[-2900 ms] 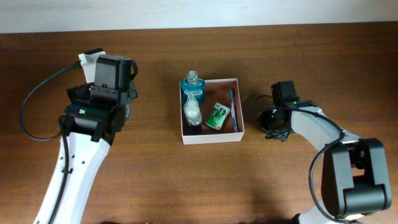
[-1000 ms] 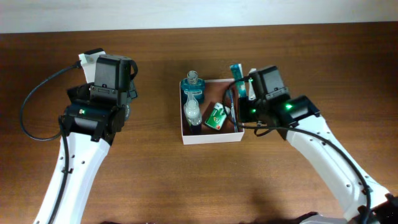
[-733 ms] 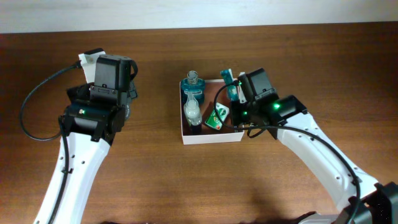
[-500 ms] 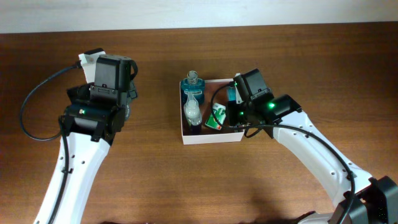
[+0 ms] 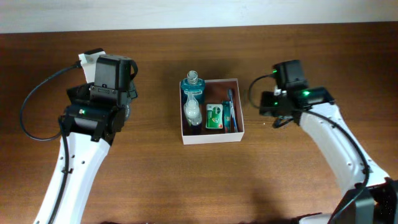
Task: Pack container
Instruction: 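Carry the toothpaste into the box and release it, then move the right gripper back right and grasp the blue razor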
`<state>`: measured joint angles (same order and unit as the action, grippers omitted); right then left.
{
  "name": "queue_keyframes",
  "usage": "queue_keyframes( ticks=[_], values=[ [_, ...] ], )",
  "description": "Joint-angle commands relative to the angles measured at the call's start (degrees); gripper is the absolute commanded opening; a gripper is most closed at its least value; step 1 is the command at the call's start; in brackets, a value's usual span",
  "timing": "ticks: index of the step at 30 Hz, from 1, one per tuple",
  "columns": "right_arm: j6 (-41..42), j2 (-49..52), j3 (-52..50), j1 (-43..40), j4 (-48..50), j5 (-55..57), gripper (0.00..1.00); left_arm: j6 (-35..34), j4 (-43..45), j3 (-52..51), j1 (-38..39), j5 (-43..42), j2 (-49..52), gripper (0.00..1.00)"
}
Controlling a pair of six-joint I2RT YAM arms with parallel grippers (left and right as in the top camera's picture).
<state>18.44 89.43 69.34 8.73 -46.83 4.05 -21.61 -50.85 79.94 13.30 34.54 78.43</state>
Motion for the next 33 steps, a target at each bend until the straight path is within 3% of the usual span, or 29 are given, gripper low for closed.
queue_keyframes(
  ticks=[1, 10, 13, 17, 22, 27, 28, 32, 33],
  values=[
    [0.66, 0.48, 0.85, -2.34, 0.00, 1.27, 0.63, 0.48, 0.00, -0.02, -0.35, 0.81, 0.11, 0.99],
    [0.76, 10.91, -1.90, -2.89, 9.25, 8.81, 0.65, 0.48, 0.00, -0.02, -0.35, 0.81, 0.11, 0.99],
    [4.57, 14.16, -1.90, -2.89, 10.32, 15.04, 0.66, 0.48, 0.00, -0.02, -0.35, 0.81, 0.11, 0.99],
    [5.03, 16.57, -1.90, -2.89, 10.73, 15.06, 0.66, 0.48, 0.00, -0.02, -0.35, 0.81, 0.11, 0.99],
    [8.11, 19.63, -1.90, -4.00, 11.58, 14.40, 0.78, 0.48, 0.00, -0.02, -0.35, 0.81, 0.11, 0.99],
    [8.24, 21.53, -1.90, -6.51, 12.59, 7.89, 0.80, 0.48, 0.00, -0.02, -0.35, 0.81, 0.11, 0.99],
    [8.22, 21.53, -1.90, -7.02, 12.63, 6.82, 0.77, 0.48, 0.00, -0.02, -0.35, 0.81, 0.11, 0.99],
    [8.20, 21.55, -1.90, -8.00, 12.17, 4.57, 0.50, 0.48, 0.00, -0.02, -0.35, 0.81, 0.11, 0.99],
    [8.20, 21.53, -1.90, -8.00, 12.13, 4.20, 0.49, 0.48, 0.00, -0.02, -0.35, 0.81, 0.11, 0.99]
  ],
)
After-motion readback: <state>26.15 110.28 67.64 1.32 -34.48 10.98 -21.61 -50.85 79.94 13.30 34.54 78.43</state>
